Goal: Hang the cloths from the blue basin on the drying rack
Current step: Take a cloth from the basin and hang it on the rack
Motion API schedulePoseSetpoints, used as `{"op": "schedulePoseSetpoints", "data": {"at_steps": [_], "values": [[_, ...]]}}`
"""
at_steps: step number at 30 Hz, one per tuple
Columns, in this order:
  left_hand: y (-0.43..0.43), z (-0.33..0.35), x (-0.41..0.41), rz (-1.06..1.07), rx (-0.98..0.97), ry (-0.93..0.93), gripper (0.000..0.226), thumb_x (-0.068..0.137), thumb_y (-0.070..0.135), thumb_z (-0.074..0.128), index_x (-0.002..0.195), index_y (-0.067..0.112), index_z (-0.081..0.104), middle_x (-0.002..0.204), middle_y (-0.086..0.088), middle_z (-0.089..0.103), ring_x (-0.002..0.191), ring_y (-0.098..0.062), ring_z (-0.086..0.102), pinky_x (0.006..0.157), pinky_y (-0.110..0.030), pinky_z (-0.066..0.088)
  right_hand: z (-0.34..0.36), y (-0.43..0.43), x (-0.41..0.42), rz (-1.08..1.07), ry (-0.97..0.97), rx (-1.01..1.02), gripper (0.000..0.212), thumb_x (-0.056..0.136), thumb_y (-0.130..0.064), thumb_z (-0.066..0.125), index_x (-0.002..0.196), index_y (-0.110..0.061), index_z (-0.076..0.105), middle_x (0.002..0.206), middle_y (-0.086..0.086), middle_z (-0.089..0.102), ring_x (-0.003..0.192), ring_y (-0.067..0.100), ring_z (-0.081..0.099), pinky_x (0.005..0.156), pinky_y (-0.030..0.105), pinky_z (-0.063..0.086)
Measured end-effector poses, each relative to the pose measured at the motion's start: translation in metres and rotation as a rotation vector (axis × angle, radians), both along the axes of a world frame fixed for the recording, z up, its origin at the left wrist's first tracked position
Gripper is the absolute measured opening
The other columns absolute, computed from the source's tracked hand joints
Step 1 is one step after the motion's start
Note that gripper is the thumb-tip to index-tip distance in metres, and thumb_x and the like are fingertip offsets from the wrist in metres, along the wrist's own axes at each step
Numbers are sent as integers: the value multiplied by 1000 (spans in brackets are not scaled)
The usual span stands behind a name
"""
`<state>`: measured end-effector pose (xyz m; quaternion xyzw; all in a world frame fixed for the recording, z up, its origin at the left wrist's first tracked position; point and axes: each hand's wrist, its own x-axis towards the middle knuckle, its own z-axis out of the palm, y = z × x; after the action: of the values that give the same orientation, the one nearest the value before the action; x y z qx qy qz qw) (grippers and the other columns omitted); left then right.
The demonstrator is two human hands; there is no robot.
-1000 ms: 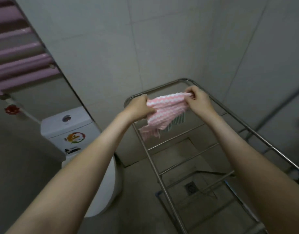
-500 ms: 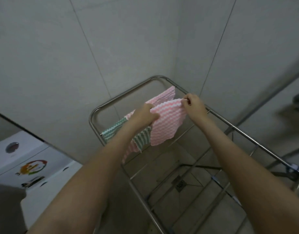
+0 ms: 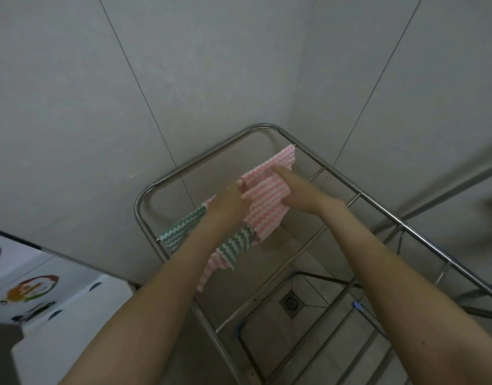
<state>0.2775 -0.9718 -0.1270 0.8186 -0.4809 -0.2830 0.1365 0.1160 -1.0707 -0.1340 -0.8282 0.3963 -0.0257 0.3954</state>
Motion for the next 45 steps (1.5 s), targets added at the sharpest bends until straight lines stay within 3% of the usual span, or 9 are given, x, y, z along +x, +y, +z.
{"op": "schedulePoseSetpoints", "data": {"at_steps": [3, 7, 11, 15, 19, 23, 28, 38, 45], "values": [[0, -12, -9, -116, -22, -157, 66, 87, 52, 53, 137, 10, 41, 136, -15, 49, 123, -30, 50, 98, -39, 42, -16, 7, 5, 213, 218, -56, 78, 83, -2, 57, 149, -27, 24, 158, -1, 15, 145, 20, 13, 116, 33, 14], [-4, -26, -20, -348, 109, -7, 39, 92, 39, 52, 112, 6, 58, 99, -10, 62, 93, -25, 58, 72, -29, 39, -29, 8, 14, 371, 494, -307, 54, 86, -20, 60, 137, -30, 43, 146, -2, 40, 138, 18, 29, 115, 41, 4], [-7, -42, -19, -419, 173, -60, 44, 101, 34, 33, 128, 6, 54, 123, -15, 61, 114, -30, 56, 93, -35, 43, -40, 3, 17, 358, 517, -472, 36, 90, -21, 54, 126, -22, 53, 131, 2, 54, 127, 20, 42, 110, 36, 14], [-6, -37, -24, -454, 192, -69, 43, 104, 27, 26, 138, 7, 43, 132, -17, 53, 119, -32, 51, 95, -35, 38, -46, 2, 13, 327, 500, -495, 39, 89, -27, 57, 126, -19, 50, 132, 3, 49, 129, 20, 39, 112, 39, 11], [-6, -41, -24, -387, 167, -92, 39, 100, 27, 40, 126, -1, 50, 125, -19, 56, 113, -32, 54, 90, -36, 40, -43, 6, 5, 277, 455, -480, 63, 85, -27, 62, 142, -24, 36, 148, -1, 32, 141, 17, 20, 115, 42, 2], [0, -30, -23, -300, 126, -117, 63, 94, 44, 40, 139, 1, 36, 142, -21, 42, 128, -36, 42, 103, -47, 35, -30, 18, -2, 176, 341, -347, 65, 87, -31, 62, 144, -22, 33, 146, 3, 37, 138, 21, 28, 111, 37, 18], [23, -2, -30, -269, 83, -146, 71, 98, 35, 43, 150, 1, 9, 157, -21, 8, 145, -33, 15, 116, -40, 16, -3, 39, -2, 132, 229, -268, 60, 88, -30, 63, 141, -14, 39, 142, 10, 44, 132, 25, 39, 105, 34, 29], [151, 44, -50, 24, -11, -211, 42, 94, 28, 47, 129, 5, 49, 134, -19, 50, 124, -33, 48, 99, -35, 41, 31, 142, 2, 300, 2, -271, 35, 84, -21, 66, 117, -8, 63, 114, 15, 63, 109, 31, 56, 87, 32, 41], [281, 77, -63, 272, 31, -253, 38, 97, 29, 44, 127, 7, 51, 131, -17, 54, 122, -32, 49, 96, -34, 40, 61, 249, 26, 567, -25, -268, 39, 88, -21, 62, 125, -13, 57, 126, 10, 59, 118, 24, 52, 94, 30, 40]]}}
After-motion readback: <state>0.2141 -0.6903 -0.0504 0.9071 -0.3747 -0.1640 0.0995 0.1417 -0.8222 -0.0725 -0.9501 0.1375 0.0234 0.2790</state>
